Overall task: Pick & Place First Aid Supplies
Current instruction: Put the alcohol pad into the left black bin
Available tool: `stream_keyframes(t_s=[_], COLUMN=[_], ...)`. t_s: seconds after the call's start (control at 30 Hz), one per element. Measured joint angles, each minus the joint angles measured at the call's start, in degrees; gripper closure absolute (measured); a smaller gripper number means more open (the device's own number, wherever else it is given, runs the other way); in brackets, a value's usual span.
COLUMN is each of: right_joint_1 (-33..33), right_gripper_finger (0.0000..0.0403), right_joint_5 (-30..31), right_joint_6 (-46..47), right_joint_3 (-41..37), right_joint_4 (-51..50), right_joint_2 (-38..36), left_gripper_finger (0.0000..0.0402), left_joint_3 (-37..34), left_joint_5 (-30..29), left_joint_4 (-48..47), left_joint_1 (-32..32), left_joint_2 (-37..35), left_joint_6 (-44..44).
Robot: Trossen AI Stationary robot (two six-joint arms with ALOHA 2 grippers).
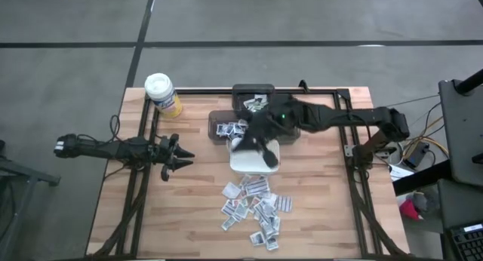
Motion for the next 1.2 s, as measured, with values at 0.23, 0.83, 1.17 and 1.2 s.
stream_keyframes(t_s=[0.23,0.83,1.17,1.2], right_joint_1=[-7.2,-17.9,-17.9,-17.9], right_gripper_finger=[0.0394,0.0394,0.0394,0.0394], right_joint_5=[15.0,22.9,22.9,22.7], right_joint_6=[-7.0,-6.9,-5.9,-5.1], right_joint_3=[0.0,12.5,33.3,34.5], right_joint_4=[0.0,-19.2,-44.6,-45.9], right_joint_2=[1.4,20.6,35.7,36.6], left_gripper_finger=[0.0266,0.0266,0.0266,0.0266], left_joint_3=[0.0,0.0,0.0,0.0], left_joint_5=[-0.1,-0.2,-0.2,-0.2], left_joint_4=[0.0,0.0,0.0,0.0], left_joint_1=[0.0,0.0,0.0,0.0], left_joint_2=[0.0,0.0,0.0,0.0], left_joint_6=[1.4,1.3,1.2,1.2])
